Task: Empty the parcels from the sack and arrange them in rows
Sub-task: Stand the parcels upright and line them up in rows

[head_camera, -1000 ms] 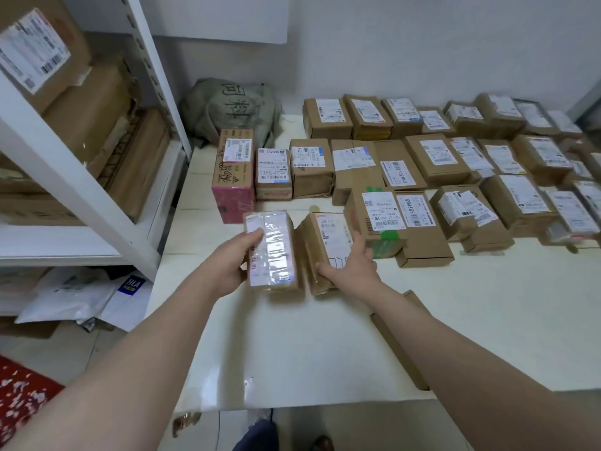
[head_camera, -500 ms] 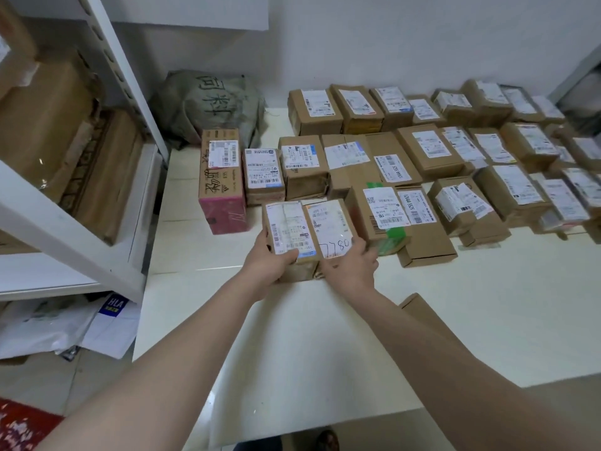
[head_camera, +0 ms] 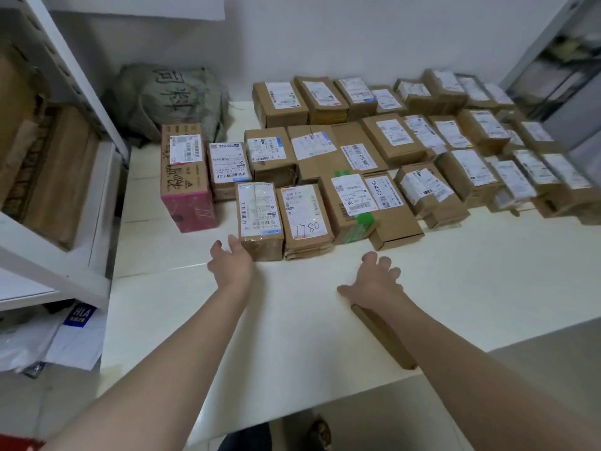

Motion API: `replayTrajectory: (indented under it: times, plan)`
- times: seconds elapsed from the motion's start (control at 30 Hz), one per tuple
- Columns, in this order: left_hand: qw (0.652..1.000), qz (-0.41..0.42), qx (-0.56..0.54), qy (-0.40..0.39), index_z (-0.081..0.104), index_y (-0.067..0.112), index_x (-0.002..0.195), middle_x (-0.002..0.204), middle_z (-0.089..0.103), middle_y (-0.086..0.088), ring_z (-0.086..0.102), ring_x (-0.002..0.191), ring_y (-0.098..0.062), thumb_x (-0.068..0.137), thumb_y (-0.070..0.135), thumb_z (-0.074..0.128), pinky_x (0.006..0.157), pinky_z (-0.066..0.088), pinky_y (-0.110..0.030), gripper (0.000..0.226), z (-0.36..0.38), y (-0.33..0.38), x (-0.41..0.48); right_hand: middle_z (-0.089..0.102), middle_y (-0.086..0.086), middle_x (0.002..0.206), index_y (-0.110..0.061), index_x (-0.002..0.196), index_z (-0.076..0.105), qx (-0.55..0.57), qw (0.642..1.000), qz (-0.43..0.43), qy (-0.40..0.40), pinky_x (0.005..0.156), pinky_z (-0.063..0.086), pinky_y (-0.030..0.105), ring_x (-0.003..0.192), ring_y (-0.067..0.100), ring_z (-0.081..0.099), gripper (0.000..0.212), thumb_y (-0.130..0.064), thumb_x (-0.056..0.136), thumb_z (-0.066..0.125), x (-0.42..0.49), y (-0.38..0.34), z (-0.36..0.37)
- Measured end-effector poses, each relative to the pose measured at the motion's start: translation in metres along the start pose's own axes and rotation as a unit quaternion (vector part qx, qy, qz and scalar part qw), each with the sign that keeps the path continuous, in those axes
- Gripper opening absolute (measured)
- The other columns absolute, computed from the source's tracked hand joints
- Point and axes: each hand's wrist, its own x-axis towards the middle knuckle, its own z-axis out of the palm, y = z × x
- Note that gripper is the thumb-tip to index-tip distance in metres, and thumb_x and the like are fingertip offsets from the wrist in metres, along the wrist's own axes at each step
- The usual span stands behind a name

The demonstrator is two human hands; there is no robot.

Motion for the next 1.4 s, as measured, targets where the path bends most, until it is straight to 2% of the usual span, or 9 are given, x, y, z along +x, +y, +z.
replayTrajectory:
  times: [0.1,0.27,0.37,0.47,0.67,0.8,1.03,1.13,1.4]
  plan:
    - [0.998,-0.047,0.042,0.008,0.028,0.016,0.151,0.151,0.031,-0.020,0.042,0.131,-0.041,0.102,0.038,0.042,0.108,0.034,-0.045,0.055,0.005,-0.012,-0.018,0.026,0.011,0.143,-0.032,0.146,0.010,-0.061,0.994,0.031,-0.085,0.104,0.032,0.063,0.138,0.039,0.020,0.104,-0.050,0.068,0.078,-0.005,0.050,0.002]
    - [0.992,-0.051,0.073,-0.089,0.043,0.012,0.142,0.140,0.050,-0.017,0.053,0.122,-0.041,0.098,0.034,0.046,0.102,0.047,-0.045,0.050,0.013,-0.049,-0.045,0.036,0.003,0.141,-0.039,0.151,-0.007,0.063,0.989,-0.110,-0.073,0.105,0.035,0.054,0.130,0.029,0.042,0.121,-0.065,0.064,0.073,-0.011,0.070,0.003]
    - [0.987,-0.049,0.056,-0.145,0.058,0.008,0.106,0.097,0.059,-0.014,0.056,0.085,-0.034,0.100,0.036,0.040,0.078,0.040,-0.033,0.034,0.013,-0.055,-0.060,0.041,-0.007,0.141,-0.037,0.153,-0.001,0.350,0.899,-0.171,-0.199,0.099,0.046,0.036,0.122,0.016,0.052,0.105,-0.035,0.080,0.075,-0.018,0.059,-0.012]
    - [0.973,-0.067,0.071,-0.210,0.057,0.018,0.103,0.101,0.055,-0.001,0.048,0.089,-0.024,0.101,0.049,0.036,0.081,0.042,-0.035,0.036,0.012,-0.049,-0.075,0.056,-0.006,0.128,-0.032,0.149,0.028,0.455,0.835,-0.167,-0.259,0.102,0.049,0.045,0.120,0.014,0.056,0.070,-0.019,0.091,0.065,-0.021,0.050,-0.015]
    - [0.975,-0.037,0.049,-0.212,0.031,0.027,0.152,0.151,0.039,0.000,0.047,0.126,-0.023,0.092,0.027,0.067,0.098,0.042,-0.040,0.071,0.003,-0.059,-0.085,0.049,0.003,0.138,-0.033,0.154,0.009,0.371,0.917,-0.089,-0.119,0.092,0.053,0.040,0.113,0.022,0.054,0.083,-0.019,0.089,0.059,-0.012,0.050,0.012]
    - [0.976,-0.056,0.020,-0.208,0.026,0.025,0.154,0.141,0.046,0.001,0.053,0.110,-0.020,0.091,0.016,0.067,0.092,0.051,-0.040,0.076,0.000,-0.070,-0.080,0.047,0.003,0.137,-0.021,0.146,0.035,0.278,0.944,-0.103,-0.144,0.080,0.056,0.037,0.108,0.022,0.056,0.061,-0.023,0.090,0.060,-0.011,0.045,0.023]
    - [0.982,0.019,-0.060,-0.180,0.045,0.029,0.138,0.118,0.054,0.011,0.055,0.101,-0.005,0.091,-0.006,0.050,0.075,0.043,-0.018,0.058,-0.005,-0.058,-0.075,0.054,0.003,0.135,-0.016,0.145,0.037,0.326,0.927,-0.122,-0.137,0.079,0.049,0.029,0.101,0.019,0.059,0.069,-0.025,0.083,0.066,-0.010,0.020,0.037]
    - [0.976,0.030,-0.029,-0.215,0.056,0.022,0.132,0.127,0.062,0.009,0.058,0.111,-0.007,0.089,-0.004,0.049,0.087,0.045,-0.022,0.051,-0.007,-0.053,-0.064,0.049,0.004,0.137,-0.017,0.144,0.037,0.297,0.941,-0.119,-0.111,0.084,0.051,0.033,0.110,0.024,0.059,0.063,-0.023,0.086,0.061,-0.008,0.012,0.038]
    - [0.987,0.068,0.097,-0.108,0.045,0.018,0.143,0.140,0.053,-0.006,0.053,0.125,-0.023,0.095,0.018,0.055,0.100,0.042,-0.033,0.049,-0.009,-0.055,-0.027,0.063,0.009,0.106,-0.017,0.095,0.055,0.265,0.960,-0.073,-0.050,0.075,0.059,0.042,0.074,0.021,0.063,0.014,-0.029,0.089,0.057,0.010,0.006,0.027]
